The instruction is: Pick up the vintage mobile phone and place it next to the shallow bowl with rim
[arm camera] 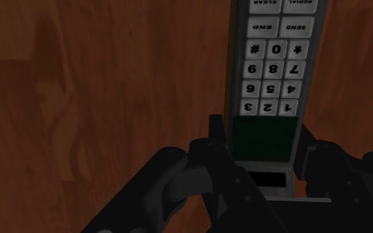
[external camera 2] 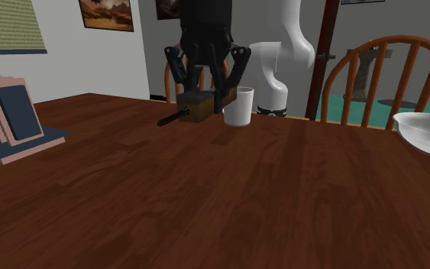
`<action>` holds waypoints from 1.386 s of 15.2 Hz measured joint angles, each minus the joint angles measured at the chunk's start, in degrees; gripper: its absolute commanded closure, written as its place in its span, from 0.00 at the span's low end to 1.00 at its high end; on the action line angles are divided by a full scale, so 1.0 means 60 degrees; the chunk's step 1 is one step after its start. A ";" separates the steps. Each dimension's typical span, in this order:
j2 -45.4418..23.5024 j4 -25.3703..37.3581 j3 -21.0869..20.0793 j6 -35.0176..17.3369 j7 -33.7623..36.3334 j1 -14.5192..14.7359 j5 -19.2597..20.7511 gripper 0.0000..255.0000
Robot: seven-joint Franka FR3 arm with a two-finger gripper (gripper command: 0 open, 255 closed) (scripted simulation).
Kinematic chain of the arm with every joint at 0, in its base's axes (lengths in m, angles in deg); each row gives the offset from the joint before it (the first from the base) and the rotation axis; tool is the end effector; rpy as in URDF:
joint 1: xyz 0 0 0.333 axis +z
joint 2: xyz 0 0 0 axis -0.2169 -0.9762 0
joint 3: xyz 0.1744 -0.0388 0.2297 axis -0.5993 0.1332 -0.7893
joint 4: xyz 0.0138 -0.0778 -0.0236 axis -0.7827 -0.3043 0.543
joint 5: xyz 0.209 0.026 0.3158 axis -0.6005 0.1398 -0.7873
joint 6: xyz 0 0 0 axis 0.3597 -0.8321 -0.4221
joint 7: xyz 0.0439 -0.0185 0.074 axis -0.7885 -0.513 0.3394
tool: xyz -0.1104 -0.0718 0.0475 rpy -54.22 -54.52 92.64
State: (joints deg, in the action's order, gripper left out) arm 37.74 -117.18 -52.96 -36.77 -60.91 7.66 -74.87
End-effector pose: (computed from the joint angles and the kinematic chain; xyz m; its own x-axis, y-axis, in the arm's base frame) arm 0.5244 -0.1320 0.3867 0.9852 -0.1697 0.0227 -0.1698 -0.9855 0.0053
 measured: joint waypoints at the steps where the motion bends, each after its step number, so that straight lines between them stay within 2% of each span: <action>1: 0.0041 0.0080 -0.0012 0.0121 0.0029 0.0012 0.0007 1.00; 4: 0.0313 0.0080 -0.0027 0.0389 0.0079 0.0026 0.0055 1.00; 13: 0.3194 -0.2859 -0.0732 0.0336 0.1348 0.0438 0.0321 1.00; 18: 0.4767 -0.4404 -0.1299 0.0383 0.2127 0.0732 0.0173 1.00; 21: 0.5746 -0.5046 -0.1660 0.0718 0.2571 0.0951 -0.0019 1.00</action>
State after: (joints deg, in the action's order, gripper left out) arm 72.22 -147.46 -62.92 -32.47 -45.48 13.36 -74.99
